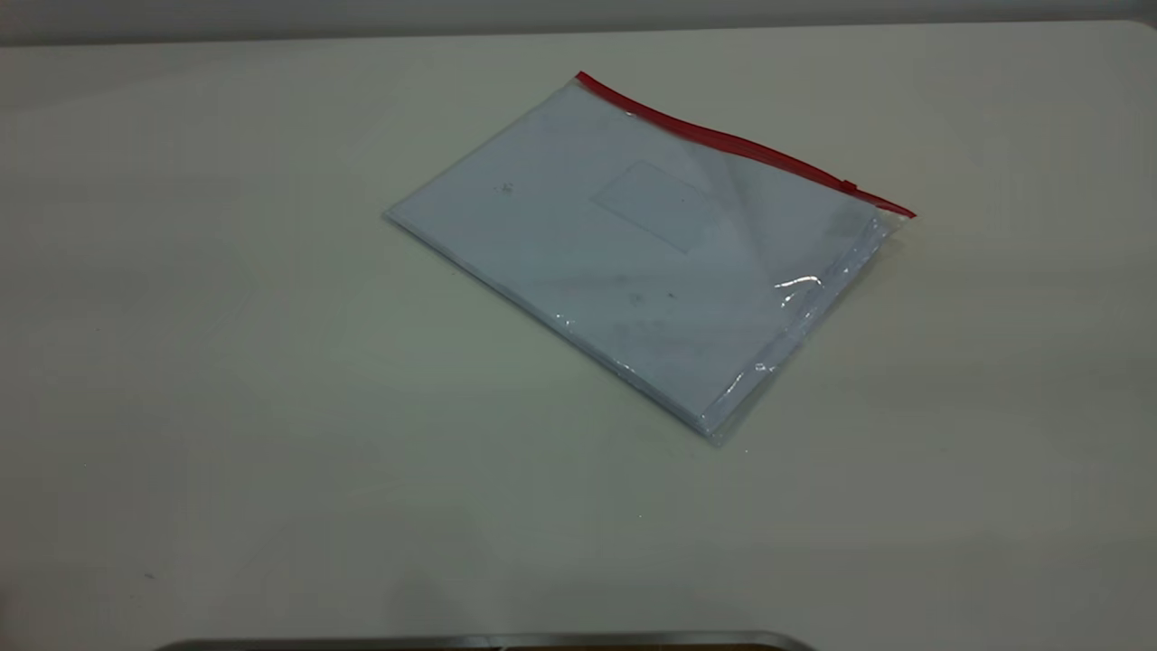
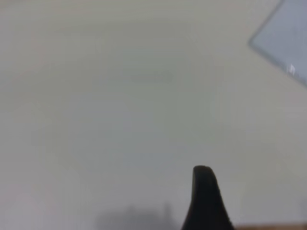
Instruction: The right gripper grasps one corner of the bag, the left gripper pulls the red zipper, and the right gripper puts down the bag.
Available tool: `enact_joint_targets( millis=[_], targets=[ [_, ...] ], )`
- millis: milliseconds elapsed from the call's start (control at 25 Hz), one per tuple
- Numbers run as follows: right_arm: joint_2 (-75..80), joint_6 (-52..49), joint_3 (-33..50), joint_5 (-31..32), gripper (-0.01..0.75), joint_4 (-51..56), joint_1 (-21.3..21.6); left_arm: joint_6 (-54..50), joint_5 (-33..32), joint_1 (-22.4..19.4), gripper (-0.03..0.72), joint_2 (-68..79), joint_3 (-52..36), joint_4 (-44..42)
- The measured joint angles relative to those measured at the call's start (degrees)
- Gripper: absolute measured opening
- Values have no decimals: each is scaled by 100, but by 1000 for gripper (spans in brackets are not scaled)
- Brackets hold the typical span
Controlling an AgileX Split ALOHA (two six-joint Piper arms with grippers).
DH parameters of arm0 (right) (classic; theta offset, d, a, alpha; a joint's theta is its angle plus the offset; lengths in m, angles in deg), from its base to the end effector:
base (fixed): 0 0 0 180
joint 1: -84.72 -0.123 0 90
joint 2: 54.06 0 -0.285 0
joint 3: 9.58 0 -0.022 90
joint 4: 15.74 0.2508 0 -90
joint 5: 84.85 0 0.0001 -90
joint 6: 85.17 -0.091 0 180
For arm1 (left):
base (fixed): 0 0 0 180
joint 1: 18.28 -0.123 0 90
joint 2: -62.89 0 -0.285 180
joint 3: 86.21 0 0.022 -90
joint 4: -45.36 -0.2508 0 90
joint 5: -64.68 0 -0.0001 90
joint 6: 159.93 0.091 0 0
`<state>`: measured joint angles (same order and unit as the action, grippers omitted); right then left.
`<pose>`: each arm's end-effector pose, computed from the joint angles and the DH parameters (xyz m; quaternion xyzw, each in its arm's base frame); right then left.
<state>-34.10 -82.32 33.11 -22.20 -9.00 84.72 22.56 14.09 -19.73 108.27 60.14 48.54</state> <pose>0.0187 0.0095 0.3029 -0.0221 0.8864 0.0474 0.4600 0.1119 -0.0011 0.3372 0.0014 0.9046 -0.0123 0.4261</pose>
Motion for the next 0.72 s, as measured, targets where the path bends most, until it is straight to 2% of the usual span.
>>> enact_joint_targets(
  millis=[80, 240, 400, 720],
  targets=[
    [567, -19, -225, -173, 579, 0, 0, 0, 105, 0, 580, 579, 448, 138],
    [1767, -23, -390, -821, 578, 116, 0, 207, 318, 0, 580, 1686, 1115, 601],
    [2992, 164, -391, -1332, 576, 650, 0, 832, 873, 0, 580, 2770, 1530, 1154],
    [5420, 1952, -391, -2401, 576, 2325, 0, 2867, 1244, 0, 580, 4996, 2418, 2533]
  ],
)
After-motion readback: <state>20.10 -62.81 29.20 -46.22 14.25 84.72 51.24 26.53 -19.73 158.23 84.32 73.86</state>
